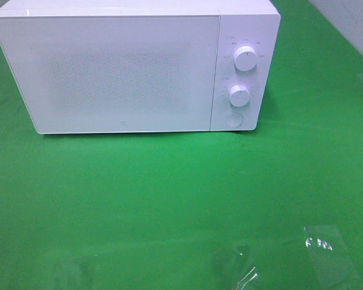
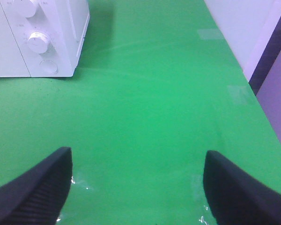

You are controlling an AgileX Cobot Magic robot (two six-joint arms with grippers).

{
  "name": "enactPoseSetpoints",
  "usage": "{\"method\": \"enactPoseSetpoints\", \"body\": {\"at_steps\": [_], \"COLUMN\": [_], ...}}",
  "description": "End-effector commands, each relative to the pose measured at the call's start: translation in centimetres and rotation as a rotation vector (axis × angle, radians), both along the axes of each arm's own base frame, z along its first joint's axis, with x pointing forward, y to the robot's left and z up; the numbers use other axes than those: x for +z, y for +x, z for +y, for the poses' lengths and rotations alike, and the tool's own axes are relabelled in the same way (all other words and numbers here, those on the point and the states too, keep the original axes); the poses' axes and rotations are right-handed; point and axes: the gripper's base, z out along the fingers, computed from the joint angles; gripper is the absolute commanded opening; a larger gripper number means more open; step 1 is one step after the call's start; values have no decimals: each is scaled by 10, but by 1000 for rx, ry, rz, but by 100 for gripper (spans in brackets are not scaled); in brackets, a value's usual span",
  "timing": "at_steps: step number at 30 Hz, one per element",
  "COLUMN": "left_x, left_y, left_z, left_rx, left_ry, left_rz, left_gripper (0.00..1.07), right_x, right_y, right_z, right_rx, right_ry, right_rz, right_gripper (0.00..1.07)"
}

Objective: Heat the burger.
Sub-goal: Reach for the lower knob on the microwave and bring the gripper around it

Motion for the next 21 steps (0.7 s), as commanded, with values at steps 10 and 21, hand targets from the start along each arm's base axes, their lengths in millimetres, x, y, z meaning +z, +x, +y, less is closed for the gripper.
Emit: {"method": "enactPoseSetpoints", "body": {"at_steps": [10,21], "left_x": [0,0], "left_y": [-3,-3], "left_z": [0,0], "left_rx": [7,7], "left_ry": [1,1], "left_rz": [-30,-30], "left_gripper": [100,100], "right_x": [-1,3], "right_y": [-4,-4], "right_z": [0,0], "right_rx": [-7,-2], "right_ry": [8,11], "right_rz": [-19,-38], "right_gripper": [73,73]}}
